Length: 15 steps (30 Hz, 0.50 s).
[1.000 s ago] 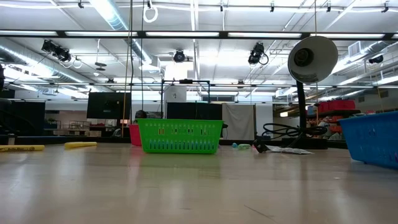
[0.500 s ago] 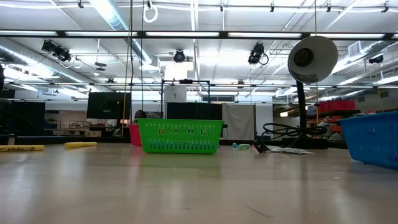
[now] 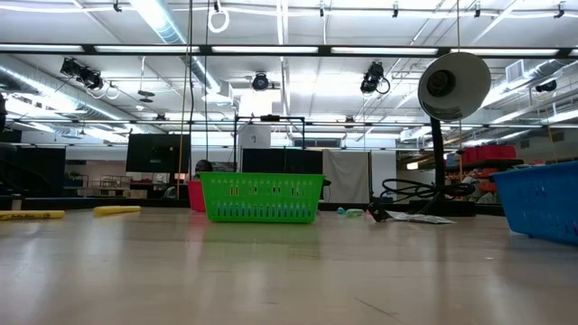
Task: Pick & Place Markers
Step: Put the large pink pen into the blue bin
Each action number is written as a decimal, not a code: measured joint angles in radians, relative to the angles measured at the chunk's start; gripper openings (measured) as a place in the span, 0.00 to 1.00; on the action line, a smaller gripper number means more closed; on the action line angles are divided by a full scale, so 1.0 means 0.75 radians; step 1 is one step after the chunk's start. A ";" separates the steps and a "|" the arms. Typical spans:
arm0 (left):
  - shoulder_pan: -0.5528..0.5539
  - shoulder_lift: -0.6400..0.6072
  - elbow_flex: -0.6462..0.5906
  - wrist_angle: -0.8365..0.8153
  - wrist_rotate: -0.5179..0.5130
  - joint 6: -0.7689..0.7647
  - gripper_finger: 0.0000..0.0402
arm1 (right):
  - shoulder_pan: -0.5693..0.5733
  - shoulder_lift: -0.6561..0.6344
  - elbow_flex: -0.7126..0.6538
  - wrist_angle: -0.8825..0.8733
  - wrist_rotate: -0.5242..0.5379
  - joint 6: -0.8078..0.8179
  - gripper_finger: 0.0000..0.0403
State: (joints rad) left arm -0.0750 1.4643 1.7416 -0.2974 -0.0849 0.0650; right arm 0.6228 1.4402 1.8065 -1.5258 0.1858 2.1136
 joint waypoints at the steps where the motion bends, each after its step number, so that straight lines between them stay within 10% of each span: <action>1: 0.000 0.000 0.000 -0.004 0.000 0.000 0.44 | 0.000 0.012 0.000 -0.037 -0.023 0.001 0.04; 15: 0.000 0.000 0.001 -0.055 0.000 -0.001 0.44 | 0.000 0.178 -0.065 -0.058 -0.110 0.061 0.04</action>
State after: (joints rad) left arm -0.0750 1.4643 1.7420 -0.3388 -0.0849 0.0644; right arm 0.6228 1.5738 1.7579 -1.5690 0.1035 2.1593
